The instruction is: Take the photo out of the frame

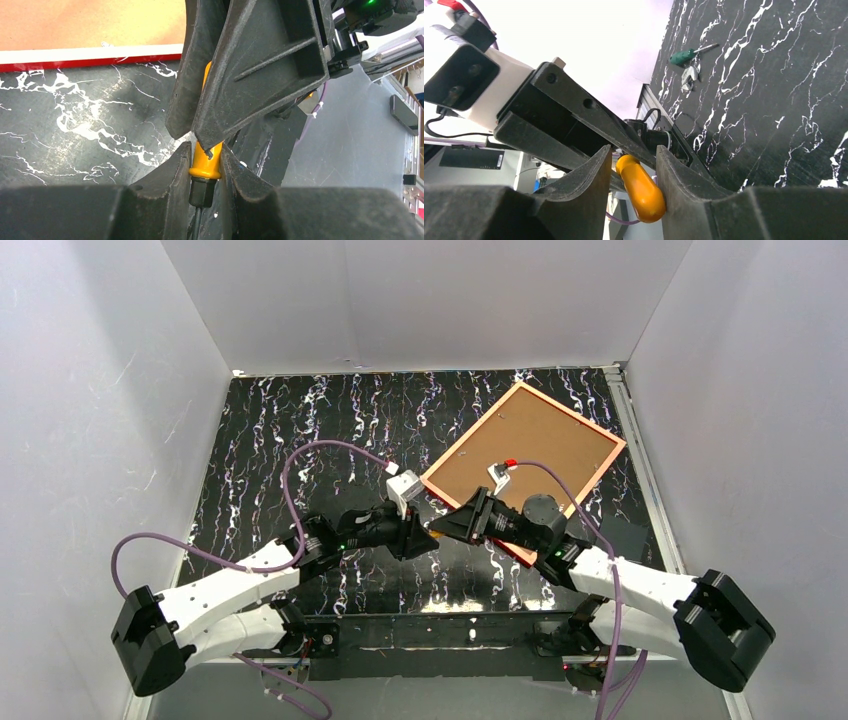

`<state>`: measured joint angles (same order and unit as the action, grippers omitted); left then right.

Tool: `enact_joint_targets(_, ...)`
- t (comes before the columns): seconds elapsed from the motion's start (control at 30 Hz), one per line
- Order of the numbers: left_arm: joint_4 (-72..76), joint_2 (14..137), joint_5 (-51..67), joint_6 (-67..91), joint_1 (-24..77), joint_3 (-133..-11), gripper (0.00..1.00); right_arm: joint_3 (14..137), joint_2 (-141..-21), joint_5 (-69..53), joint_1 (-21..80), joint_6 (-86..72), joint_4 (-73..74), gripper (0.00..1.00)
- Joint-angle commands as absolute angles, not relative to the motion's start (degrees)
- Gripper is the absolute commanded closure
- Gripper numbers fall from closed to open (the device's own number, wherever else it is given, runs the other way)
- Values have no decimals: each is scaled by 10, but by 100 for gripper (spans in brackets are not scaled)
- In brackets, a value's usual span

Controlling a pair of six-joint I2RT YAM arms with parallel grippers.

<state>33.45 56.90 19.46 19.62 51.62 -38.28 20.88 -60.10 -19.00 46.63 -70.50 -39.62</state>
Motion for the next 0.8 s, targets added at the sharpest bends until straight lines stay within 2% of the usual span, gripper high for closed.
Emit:
enact_joint_targets(0.0,375,551,189,215,508,-373,100,221,-617,-195,473,-724,-490,56)
enact_joint_targets(0.27,385,548,177,221,503,-365,100,222,-624,-178,487,-733,-493,61)
enact_joint_targets(0.3,386,548,177,221,503,-365,100,220,-625,-176,487,-734,-496,69)
enact_joint_targets(0.33,385,549,177,221,502,-365,100,219,-624,-173,486,-736,-495,89)
enact_joint_targets(0.37,382,550,177,221,502,-367,100,216,-622,-166,487,-741,-490,99)
enact_joint_targets(0.43,336,553,183,210,502,-386,100,208,-605,-143,487,-743,-471,99)
enact_joint_targets(0.47,305,556,185,204,502,-401,96,209,-590,-134,485,-739,-436,99)
enact_joint_targets(0.5,278,562,190,198,502,-416,80,219,-574,-132,477,-730,-383,99)
enact_joint_targets(0.53,259,568,197,190,502,-428,68,228,-553,-140,470,-710,-345,99)
enact_joint_targets(0.6,252,575,222,188,501,-439,50,235,-522,-156,453,-695,-301,99)
enact_joint_targets(0.67,254,583,246,191,502,-440,43,228,-494,-177,426,-695,-282,99)
enact_joint_targets(0.77,252,602,276,199,502,-449,41,228,-474,-210,395,-694,-265,99)
